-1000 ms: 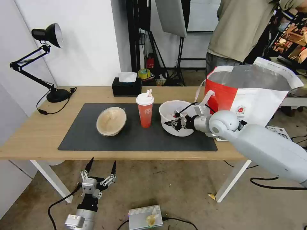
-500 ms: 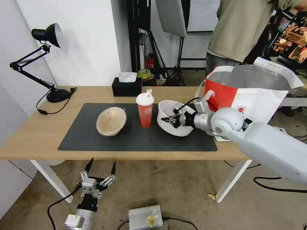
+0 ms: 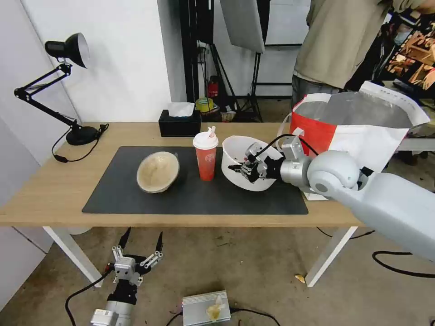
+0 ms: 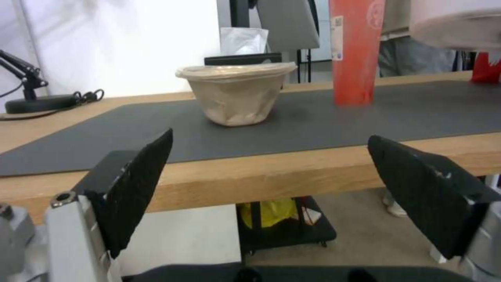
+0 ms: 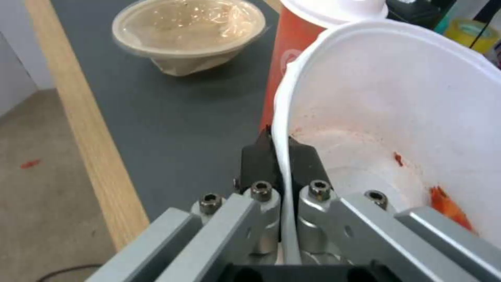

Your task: Pick up the trash from the table and place it into the takeout bag.

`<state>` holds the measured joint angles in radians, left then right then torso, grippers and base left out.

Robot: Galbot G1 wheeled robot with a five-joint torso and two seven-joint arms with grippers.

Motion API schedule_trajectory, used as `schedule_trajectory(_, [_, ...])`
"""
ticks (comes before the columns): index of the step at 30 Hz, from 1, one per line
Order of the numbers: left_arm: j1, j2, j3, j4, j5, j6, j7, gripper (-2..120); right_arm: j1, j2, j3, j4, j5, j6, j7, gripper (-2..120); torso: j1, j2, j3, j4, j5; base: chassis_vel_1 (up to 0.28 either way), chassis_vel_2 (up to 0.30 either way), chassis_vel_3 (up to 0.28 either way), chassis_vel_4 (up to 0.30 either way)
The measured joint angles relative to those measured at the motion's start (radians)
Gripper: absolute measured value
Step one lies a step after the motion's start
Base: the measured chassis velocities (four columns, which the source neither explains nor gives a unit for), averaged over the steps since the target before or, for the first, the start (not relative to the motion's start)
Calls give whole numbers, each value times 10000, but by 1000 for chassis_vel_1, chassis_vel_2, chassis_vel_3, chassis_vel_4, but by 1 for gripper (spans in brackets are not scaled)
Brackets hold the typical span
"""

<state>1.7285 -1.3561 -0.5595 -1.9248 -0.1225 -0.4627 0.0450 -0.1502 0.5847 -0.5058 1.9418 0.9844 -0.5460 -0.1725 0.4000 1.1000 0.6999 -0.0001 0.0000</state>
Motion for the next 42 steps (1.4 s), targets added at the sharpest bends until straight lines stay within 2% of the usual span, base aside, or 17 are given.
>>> schedule_trajectory(12, [-9,-30,-7,163,-11,-61,-7,100,-54,-819,66,1365,-288,284,-64,0,0,0,0,0,0,0,0,0,0])
schedule_trajectory(19, [141,-169,54,-35,74,-42,-11,100,-412,-1460,865,2206,-443,627,-192,0,-1,0,0,-1,0,0,0,0,0])
schedule_trajectory(22, [253,-171,53,-110,105,-34,-7,100,-729,-1857,1643,2466,-637,895,-400,0,0,0,0,0,1,0,0,0,0])
schedule_trajectory(31, [329,-116,-7,-40,133,-81,-2,100,-591,-2702,2444,2528,-819,1454,-471,0,0,0,-1,-1,0,0,0,0,0])
schedule_trajectory(42, [381,-122,59,67,319,-192,2,100,-5,-3046,3027,2109,-907,1678,-534,0,0,0,0,1,0,0,0,0,0])
